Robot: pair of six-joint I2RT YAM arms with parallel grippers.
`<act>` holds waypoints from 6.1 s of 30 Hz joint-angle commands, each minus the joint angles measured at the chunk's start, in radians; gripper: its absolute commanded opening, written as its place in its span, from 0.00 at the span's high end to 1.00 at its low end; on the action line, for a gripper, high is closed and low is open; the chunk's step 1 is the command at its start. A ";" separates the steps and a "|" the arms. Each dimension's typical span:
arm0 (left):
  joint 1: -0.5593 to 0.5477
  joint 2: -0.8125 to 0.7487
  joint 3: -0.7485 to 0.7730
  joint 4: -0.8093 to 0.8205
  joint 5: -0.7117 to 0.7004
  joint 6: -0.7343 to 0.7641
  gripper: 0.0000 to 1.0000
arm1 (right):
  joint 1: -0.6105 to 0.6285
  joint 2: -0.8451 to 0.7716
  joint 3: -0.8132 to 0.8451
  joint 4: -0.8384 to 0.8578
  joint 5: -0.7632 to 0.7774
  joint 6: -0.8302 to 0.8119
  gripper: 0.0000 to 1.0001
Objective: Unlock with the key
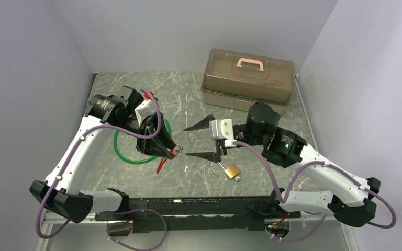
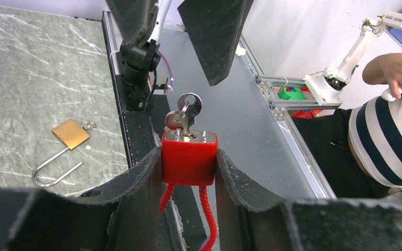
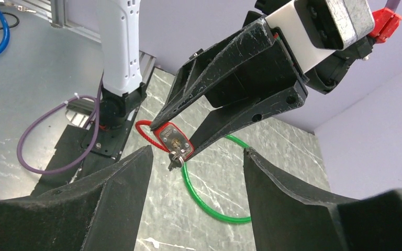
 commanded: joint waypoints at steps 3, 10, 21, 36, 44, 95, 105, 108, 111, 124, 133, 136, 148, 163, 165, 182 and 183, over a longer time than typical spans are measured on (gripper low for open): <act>-0.004 -0.036 0.002 0.014 0.258 -0.003 0.96 | 0.001 0.012 -0.032 0.118 -0.038 0.033 0.33; -0.002 -0.040 -0.009 0.024 0.258 -0.004 0.97 | 0.007 0.017 -0.049 0.123 -0.004 0.034 0.30; 0.035 -0.029 0.026 -0.013 0.259 0.031 0.97 | 0.005 -0.084 -0.087 0.117 0.132 0.123 0.27; 0.114 -0.052 0.028 -0.014 0.256 0.054 1.00 | 0.005 -0.017 -0.037 0.139 0.275 0.508 0.32; 0.303 -0.035 0.099 -0.015 0.233 0.096 1.00 | 0.006 -0.028 -0.053 0.160 0.346 0.614 0.30; 0.069 -0.569 -0.364 1.238 -0.967 -0.460 1.00 | -0.060 0.304 0.148 0.497 0.457 0.807 0.49; 0.068 -0.593 -0.386 1.231 -0.973 -0.462 1.00 | -0.059 0.350 0.171 0.524 0.399 0.840 0.51; 0.068 -0.597 -0.391 1.227 -0.975 -0.460 1.00 | -0.059 0.361 0.184 0.529 0.388 0.847 0.52; 0.068 -0.600 -0.396 1.228 -0.977 -0.460 1.00 | -0.059 0.368 0.196 0.535 0.379 0.848 0.53; 0.067 -0.607 -0.405 1.255 -0.986 -0.480 1.00 | -0.056 0.397 0.230 0.475 0.386 0.836 0.75; 0.066 -0.609 -0.411 1.263 -0.985 -0.482 1.00 | -0.055 0.388 0.223 0.479 0.367 0.832 0.69; 0.068 -0.610 -0.412 1.265 -0.993 -0.479 1.00 | -0.053 0.400 0.235 0.457 0.359 0.836 0.68; 0.068 -0.617 -0.416 1.272 -1.001 -0.484 1.00 | -0.049 0.399 0.233 0.432 0.361 0.844 0.75; 0.068 -0.618 -0.409 1.266 -1.014 -0.491 1.00 | -0.020 0.427 0.240 0.445 0.340 0.829 1.00; 0.067 -0.619 -0.406 1.267 -1.017 -0.491 1.00 | -0.016 0.434 0.245 0.434 0.345 0.823 1.00; 0.068 -0.619 -0.374 1.308 -1.036 -0.548 1.00 | 0.022 0.486 0.198 0.362 0.444 0.833 1.00; 0.068 -0.620 -0.371 1.309 -1.040 -0.553 1.00 | 0.026 0.489 0.195 0.359 0.444 0.831 1.00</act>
